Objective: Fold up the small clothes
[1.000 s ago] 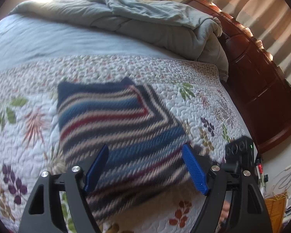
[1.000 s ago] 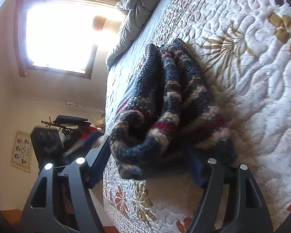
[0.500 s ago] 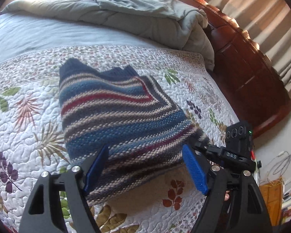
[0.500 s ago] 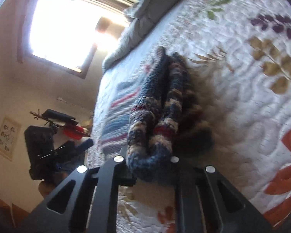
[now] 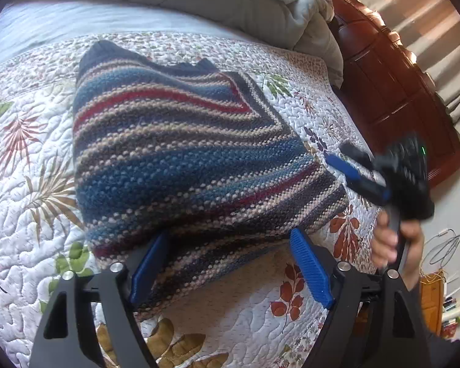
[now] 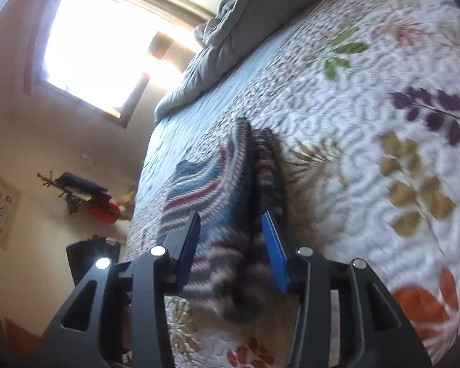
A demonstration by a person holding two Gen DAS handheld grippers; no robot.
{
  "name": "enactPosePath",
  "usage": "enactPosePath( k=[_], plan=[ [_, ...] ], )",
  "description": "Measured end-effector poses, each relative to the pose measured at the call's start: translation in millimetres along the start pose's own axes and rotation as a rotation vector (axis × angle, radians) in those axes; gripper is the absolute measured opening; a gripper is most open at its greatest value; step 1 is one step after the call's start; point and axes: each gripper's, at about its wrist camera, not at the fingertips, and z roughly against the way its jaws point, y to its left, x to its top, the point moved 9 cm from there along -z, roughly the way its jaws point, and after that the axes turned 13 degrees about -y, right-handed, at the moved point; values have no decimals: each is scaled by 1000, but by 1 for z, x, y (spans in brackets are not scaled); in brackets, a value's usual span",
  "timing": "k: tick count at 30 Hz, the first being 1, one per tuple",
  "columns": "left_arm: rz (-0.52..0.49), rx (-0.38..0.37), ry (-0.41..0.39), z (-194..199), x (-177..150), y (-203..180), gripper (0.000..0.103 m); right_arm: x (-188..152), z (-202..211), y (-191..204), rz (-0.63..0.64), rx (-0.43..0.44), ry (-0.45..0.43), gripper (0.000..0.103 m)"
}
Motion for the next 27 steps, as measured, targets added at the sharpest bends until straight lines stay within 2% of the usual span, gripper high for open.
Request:
enactPosePath(
  k=[4, 6, 8, 11, 14, 16, 17, 20, 23, 27],
  plan=[
    [6, -69, -56, 13, 6, -14, 82, -5, -38, 14, 25, 0, 130, 45],
    [-18, -75, -85, 19, 8, -19, 82, -10, -49, 11, 76, -112, 169, 45],
    [-33, -76, -97, 22, 9, -20, 82, -11, -47, 9, 97, -163, 171, 45],
    [-31, -92, -129, 30, 10, -21, 82, -5, -36, 7, 88, -141, 123, 46],
    [-17, -105, -119, 29, 6, -19, 82, -15, -50, 3, 44, -93, 209, 46],
    [-14, -101, -106, 26, 1, -18, 82, -26, -59, 0, 45, -98, 256, 32],
    [-15, -104, -105, 28, 1, -19, 82, -25, -60, 2, 71, -94, 256, 15],
    [-25, -120, -100, 30, 0, -24, 82, -6, -45, 10, 138, -93, 184, 12],
    [-27, -121, -82, 23, -3, -25, 82, 8, -39, 5, 176, -127, 124, 11],
    [-18, -118, -36, 7, -13, -24, 82, -13, -54, -30, 180, -211, 183, 12]
  ],
)
